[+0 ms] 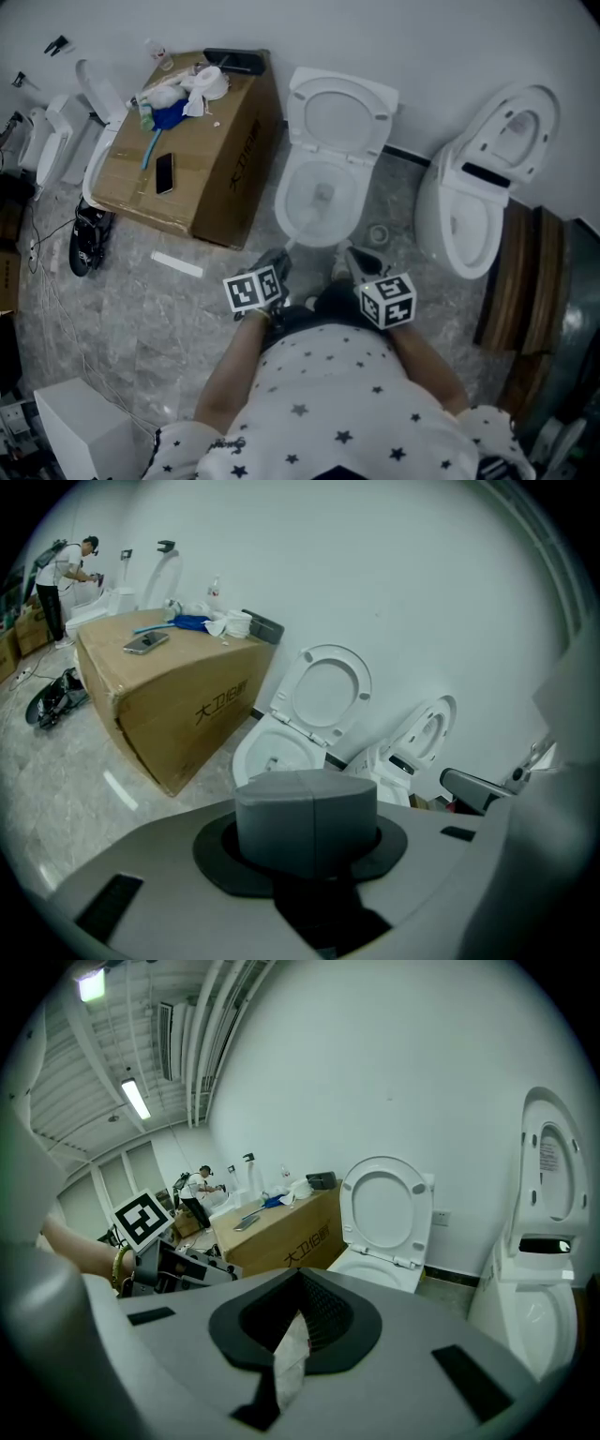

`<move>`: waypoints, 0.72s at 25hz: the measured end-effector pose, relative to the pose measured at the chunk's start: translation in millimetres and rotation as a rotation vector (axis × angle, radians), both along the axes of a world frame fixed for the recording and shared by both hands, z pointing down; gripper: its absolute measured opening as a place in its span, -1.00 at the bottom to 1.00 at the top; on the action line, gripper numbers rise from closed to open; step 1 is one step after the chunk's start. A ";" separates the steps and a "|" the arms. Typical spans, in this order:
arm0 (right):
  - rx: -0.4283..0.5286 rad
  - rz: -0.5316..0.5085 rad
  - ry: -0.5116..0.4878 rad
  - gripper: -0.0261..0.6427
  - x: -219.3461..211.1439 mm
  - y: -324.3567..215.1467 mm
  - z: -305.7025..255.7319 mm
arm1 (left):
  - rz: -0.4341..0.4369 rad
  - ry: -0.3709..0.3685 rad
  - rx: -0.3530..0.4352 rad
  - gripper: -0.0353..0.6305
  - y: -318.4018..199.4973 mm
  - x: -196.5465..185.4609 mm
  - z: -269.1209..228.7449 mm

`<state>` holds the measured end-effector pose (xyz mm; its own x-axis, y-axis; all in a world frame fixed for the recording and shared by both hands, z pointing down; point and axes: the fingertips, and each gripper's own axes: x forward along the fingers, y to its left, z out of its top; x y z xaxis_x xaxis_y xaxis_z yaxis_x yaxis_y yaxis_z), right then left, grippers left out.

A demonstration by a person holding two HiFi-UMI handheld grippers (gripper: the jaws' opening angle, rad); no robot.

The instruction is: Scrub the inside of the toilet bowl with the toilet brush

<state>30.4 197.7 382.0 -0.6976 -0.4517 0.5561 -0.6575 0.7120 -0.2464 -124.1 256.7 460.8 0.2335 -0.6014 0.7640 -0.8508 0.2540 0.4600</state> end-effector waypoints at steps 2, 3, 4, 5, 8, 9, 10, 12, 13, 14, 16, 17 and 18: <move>0.008 0.002 0.001 -0.90 0.2 1.9 -1.2 | -0.005 0.000 0.000 -0.42 5.0 -1.5 0.3; 0.014 0.004 0.004 -0.90 0.3 2.4 -1.5 | -0.007 -0.001 -0.001 -0.42 7.3 -2.3 0.8; 0.018 0.007 0.009 -0.90 0.5 2.5 -1.6 | -0.009 -0.002 -0.003 -0.42 9.2 -3.0 1.5; 0.020 0.011 0.012 -0.90 1.0 2.2 -1.2 | -0.011 -0.002 -0.004 -0.42 10.6 -3.6 2.0; -0.001 0.032 0.002 -0.90 4.5 1.0 1.2 | -0.020 0.004 -0.008 -0.42 13.7 -4.6 3.0; -0.010 0.041 -0.004 -0.90 6.1 1.1 2.2 | -0.022 0.004 -0.008 -0.42 14.9 -4.8 3.1; -0.018 0.049 -0.010 -0.90 7.7 1.4 3.1 | -0.024 0.004 -0.008 -0.42 15.9 -5.1 3.1; -0.028 0.060 -0.016 -0.90 10.4 1.8 4.3 | -0.026 0.002 -0.008 -0.42 17.3 -5.6 3.3; -0.030 0.064 -0.017 -0.90 11.5 2.1 4.8 | -0.026 0.002 -0.008 -0.42 17.8 -5.7 3.6; -0.031 0.067 -0.016 -0.90 12.3 2.5 5.2 | -0.025 0.002 -0.009 -0.42 18.4 -5.7 4.0; -0.030 0.068 -0.014 -0.90 12.9 3.7 5.4 | -0.022 0.003 -0.013 -0.42 20.0 -5.4 5.1; -0.030 0.068 -0.013 -0.90 13.0 4.6 5.4 | -0.020 0.003 -0.017 -0.42 21.0 -5.0 5.9; -0.030 0.068 -0.013 -0.90 13.2 5.5 5.7 | -0.017 0.003 -0.020 -0.42 21.9 -4.5 6.9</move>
<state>43.7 203.2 387.7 -0.6728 -0.4818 0.5614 -0.7010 0.6577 -0.2757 -128.7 278.7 467.7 0.2253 -0.5896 0.7756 -0.8450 0.2780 0.4568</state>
